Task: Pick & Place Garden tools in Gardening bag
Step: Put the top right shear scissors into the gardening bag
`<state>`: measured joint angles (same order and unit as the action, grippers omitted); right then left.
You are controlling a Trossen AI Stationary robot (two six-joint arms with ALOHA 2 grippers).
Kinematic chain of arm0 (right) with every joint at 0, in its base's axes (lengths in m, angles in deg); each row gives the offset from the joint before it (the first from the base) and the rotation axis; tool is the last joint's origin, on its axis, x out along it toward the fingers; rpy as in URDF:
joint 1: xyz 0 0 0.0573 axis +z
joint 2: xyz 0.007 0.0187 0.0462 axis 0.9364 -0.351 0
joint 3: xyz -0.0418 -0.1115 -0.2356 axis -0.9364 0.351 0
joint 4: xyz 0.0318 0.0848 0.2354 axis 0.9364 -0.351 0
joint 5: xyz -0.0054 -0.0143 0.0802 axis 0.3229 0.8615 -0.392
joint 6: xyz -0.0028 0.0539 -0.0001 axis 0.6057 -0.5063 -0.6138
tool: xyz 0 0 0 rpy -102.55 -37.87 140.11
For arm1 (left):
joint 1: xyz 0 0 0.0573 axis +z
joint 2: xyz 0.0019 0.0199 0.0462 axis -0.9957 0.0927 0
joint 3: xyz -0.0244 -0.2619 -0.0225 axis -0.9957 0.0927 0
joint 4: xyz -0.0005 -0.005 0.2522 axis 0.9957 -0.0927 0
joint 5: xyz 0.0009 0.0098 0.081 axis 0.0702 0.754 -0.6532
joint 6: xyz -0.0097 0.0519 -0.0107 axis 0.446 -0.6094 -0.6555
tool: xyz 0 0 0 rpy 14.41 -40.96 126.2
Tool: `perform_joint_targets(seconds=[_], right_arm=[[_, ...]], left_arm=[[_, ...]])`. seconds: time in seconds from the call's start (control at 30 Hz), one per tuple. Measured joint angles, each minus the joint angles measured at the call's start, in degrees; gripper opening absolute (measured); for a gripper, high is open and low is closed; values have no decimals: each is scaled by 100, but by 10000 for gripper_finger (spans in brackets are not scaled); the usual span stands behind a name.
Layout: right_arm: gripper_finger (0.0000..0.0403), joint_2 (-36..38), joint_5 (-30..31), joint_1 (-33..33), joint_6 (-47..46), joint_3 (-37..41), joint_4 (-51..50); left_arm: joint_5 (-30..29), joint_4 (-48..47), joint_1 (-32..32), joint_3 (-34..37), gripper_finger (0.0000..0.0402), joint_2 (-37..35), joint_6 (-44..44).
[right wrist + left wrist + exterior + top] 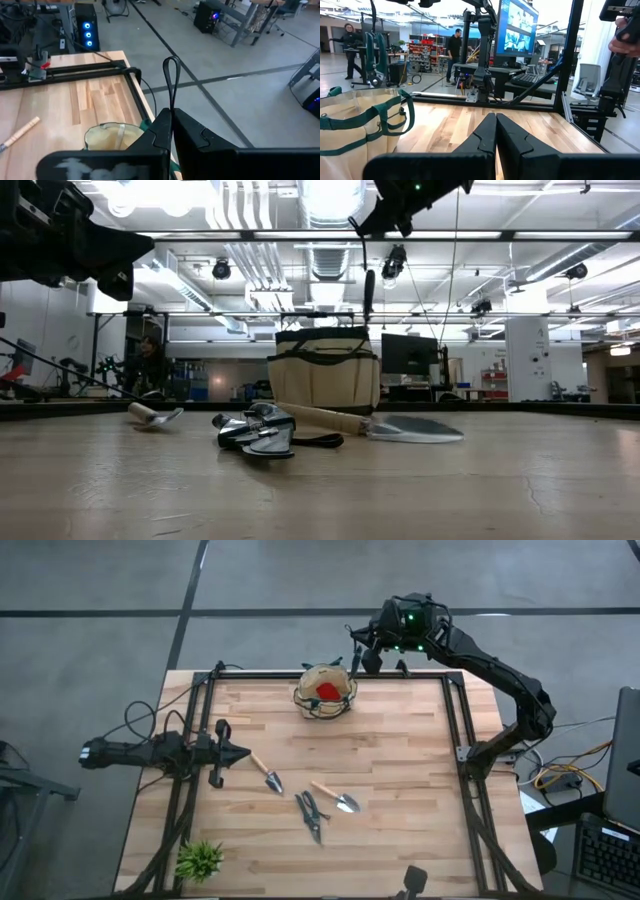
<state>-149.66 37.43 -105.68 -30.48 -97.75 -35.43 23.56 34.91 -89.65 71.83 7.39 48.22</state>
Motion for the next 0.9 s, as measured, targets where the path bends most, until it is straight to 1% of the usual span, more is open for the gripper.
perform_joint_targets(seconds=[0.13,0.27,0.4,0.6,0.73,0.9], right_arm=[[8,-1,-6,-52,-4,9,-17],[8,-1,-44,-101,18,14,-244],[8,-1,-287,-95,58,125,-309],[8,-1,-346,-101,212,250,-311],[8,-1,-608,-129,193,296,-282],[8,-1,-638,-131,251,550,-189]], left_arm=[[-1,1,1,0,13,0,-1],[0,1,0,0,13,0,-1],[-1,1,0,0,13,0,0],[-2,1,0,0,13,0,-1],[-2,2,1,0,13,0,-1],[-1,0,0,0,13,0,0]])
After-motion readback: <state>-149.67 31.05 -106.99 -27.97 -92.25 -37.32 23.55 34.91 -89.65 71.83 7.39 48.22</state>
